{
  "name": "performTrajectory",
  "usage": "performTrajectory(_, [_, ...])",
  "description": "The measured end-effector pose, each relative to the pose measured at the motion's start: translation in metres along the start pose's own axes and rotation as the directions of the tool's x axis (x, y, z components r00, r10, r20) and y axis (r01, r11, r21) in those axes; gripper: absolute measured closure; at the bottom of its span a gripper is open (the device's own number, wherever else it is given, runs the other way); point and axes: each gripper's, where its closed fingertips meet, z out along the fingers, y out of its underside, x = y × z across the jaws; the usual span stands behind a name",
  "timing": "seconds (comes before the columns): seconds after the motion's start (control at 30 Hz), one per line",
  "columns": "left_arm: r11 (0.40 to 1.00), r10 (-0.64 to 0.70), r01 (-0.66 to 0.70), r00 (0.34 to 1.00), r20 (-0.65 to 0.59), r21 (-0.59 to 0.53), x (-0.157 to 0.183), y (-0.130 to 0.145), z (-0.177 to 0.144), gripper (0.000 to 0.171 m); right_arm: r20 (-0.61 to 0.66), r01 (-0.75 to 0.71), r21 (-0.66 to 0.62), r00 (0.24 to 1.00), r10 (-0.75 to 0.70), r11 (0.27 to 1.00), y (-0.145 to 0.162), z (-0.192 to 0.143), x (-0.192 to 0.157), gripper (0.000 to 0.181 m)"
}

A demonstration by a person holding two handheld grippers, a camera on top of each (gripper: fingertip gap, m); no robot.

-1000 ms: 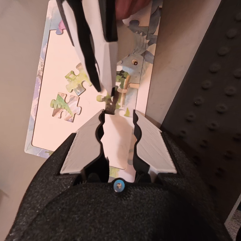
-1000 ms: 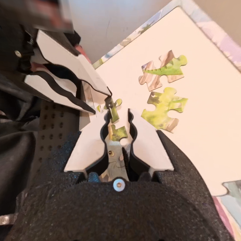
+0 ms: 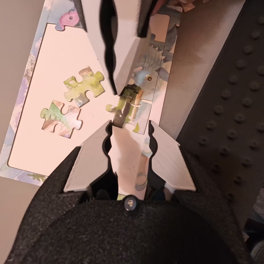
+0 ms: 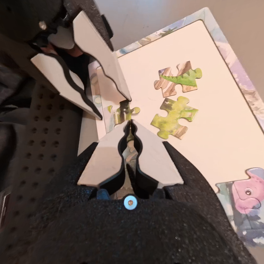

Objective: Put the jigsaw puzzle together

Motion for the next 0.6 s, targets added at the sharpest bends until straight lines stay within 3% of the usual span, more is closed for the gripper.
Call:
performTrajectory(0.13, [1.0, -0.015, 0.015, 1.0, -0.001, 0.001, 0.0, 0.0, 0.0, 0.121, -0.076, 0.064, -0.064, 0.995, -0.069, 0.996, 0.012, -0.004, -0.006, 0.181])
performTrajectory(0.6, [0.997, -0.079, 0.079, 0.997, 0.013, -0.001, -0.001, -0.004, 0.004, 0.123, -0.051, -0.039, -0.022, 0.998, 0.038, 0.999, 0.026, -0.006, -0.002, 0.181])
